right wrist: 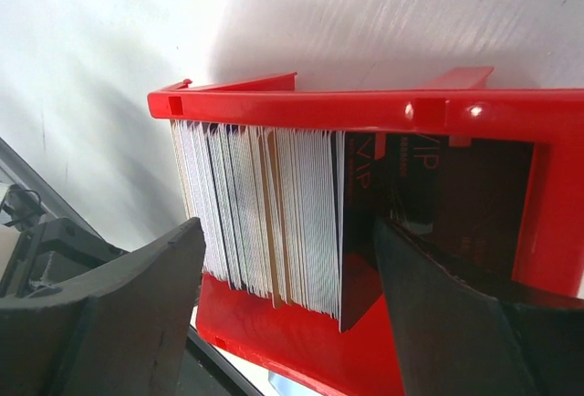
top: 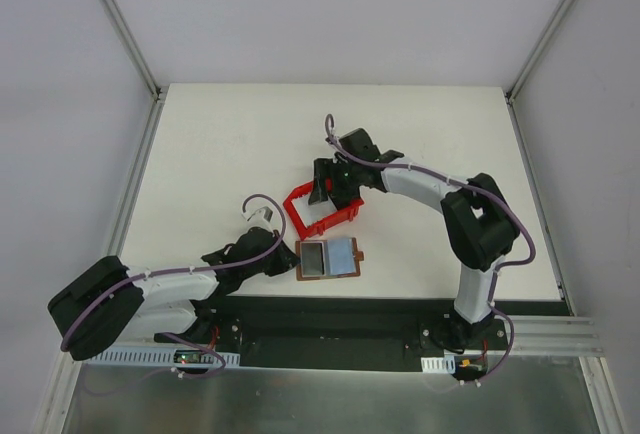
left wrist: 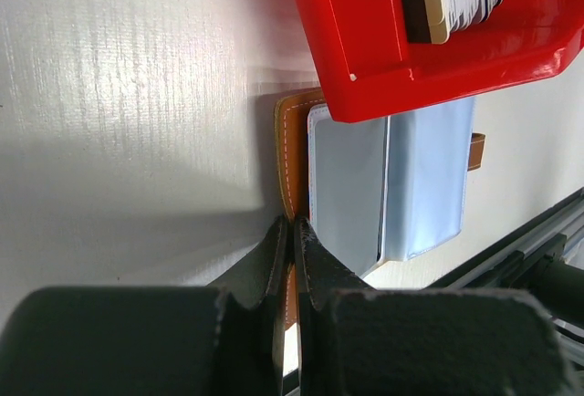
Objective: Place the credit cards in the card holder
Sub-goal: Pick up the credit card from the storage box.
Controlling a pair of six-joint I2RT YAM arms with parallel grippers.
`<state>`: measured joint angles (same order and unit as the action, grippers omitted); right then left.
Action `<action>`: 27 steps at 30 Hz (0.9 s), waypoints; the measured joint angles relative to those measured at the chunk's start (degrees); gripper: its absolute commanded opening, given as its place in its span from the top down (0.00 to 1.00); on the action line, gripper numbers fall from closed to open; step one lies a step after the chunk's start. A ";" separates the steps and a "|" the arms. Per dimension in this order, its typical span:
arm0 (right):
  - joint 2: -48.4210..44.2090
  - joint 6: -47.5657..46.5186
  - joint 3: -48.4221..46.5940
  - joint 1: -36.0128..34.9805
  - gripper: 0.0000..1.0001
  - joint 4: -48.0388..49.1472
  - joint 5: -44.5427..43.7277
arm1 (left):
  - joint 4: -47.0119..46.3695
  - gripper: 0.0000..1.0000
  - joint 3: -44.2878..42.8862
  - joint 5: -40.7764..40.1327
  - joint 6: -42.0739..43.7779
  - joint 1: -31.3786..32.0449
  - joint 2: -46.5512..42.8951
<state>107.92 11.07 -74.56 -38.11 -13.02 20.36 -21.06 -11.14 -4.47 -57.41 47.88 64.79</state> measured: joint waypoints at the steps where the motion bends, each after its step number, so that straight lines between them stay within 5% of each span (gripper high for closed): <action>1: 0.00 0.07 0.00 0.28 0.26 0.22 0.50 | -0.17 1.00 -0.02 0.00 0.00 0.00 0.11; 7: -0.07 0.50 0.22 1.33 0.35 1.09 2.25 | -0.61 1.00 -0.04 0.52 0.02 -0.37 0.46; 14: -0.07 0.94 0.94 2.23 0.59 1.42 2.34 | -0.87 1.00 -0.09 0.61 0.04 -0.37 0.72; 27: -0.09 1.38 1.31 3.04 0.80 1.66 2.73 | -1.16 1.00 -0.50 0.98 0.09 -0.37 1.53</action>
<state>107.83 12.45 -73.25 -35.07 -11.35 23.09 -22.22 -11.64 -3.49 -57.32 47.51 66.32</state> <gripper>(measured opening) 0.219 0.007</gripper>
